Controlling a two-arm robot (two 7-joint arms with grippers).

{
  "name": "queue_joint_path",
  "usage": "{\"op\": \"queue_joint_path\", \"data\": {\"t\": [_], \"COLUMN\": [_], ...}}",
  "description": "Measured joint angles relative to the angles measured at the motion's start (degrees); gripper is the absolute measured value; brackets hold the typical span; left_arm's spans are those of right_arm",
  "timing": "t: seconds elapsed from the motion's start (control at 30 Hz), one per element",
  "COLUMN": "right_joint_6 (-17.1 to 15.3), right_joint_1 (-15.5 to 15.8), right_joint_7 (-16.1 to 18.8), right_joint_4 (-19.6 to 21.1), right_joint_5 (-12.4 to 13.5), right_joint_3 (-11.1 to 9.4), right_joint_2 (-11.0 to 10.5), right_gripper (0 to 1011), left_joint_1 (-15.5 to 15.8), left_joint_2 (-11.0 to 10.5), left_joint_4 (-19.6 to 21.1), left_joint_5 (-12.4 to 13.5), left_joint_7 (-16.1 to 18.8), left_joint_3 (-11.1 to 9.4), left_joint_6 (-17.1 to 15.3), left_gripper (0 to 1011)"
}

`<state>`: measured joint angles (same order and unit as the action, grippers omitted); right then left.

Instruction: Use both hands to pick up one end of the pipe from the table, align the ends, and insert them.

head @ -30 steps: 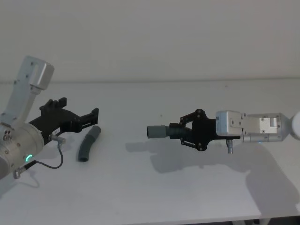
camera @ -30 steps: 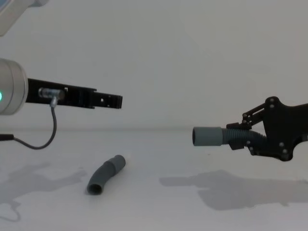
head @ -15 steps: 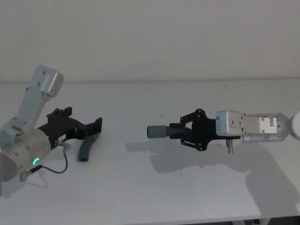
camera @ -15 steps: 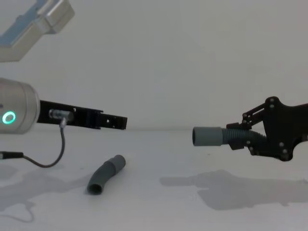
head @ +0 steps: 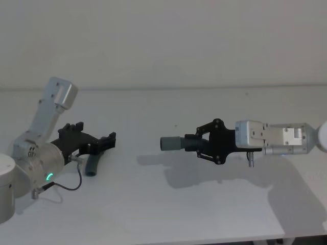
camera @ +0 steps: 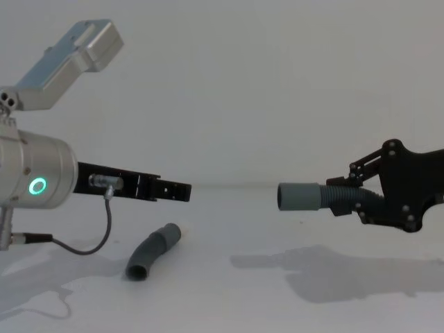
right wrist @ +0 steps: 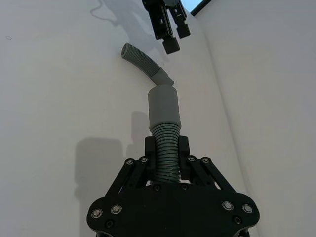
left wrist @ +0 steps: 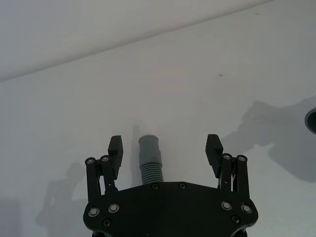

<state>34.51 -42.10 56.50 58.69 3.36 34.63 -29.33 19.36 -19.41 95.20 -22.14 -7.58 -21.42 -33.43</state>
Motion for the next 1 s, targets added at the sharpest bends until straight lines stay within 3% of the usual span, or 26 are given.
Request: {"op": "queue_joint_path", "data": {"t": [0.57,1.0], "right_joint_6": [0.00,0.00], "right_joint_1": [0.00,0.00], "right_joint_7": [0.00,0.00], "right_joint_4": [0.00,0.00], "right_joint_5": [0.00,0.00], "right_joint_3": [0.00,0.00], "right_joint_2": [0.00,0.00], "right_gripper": [233,233], "left_joint_1": [3.75,6.21], "left_joint_2": [1.35,0.28], "left_joint_4": [-2.28,-3.74], "left_joint_5": [-0.67,-0.09], "left_joint_7": [-1.74,-4.15], "left_joint_3": [-0.71,-2.18], "left_joint_6": [-7.14,-11.09], "left_gripper": [1001,1001]}}
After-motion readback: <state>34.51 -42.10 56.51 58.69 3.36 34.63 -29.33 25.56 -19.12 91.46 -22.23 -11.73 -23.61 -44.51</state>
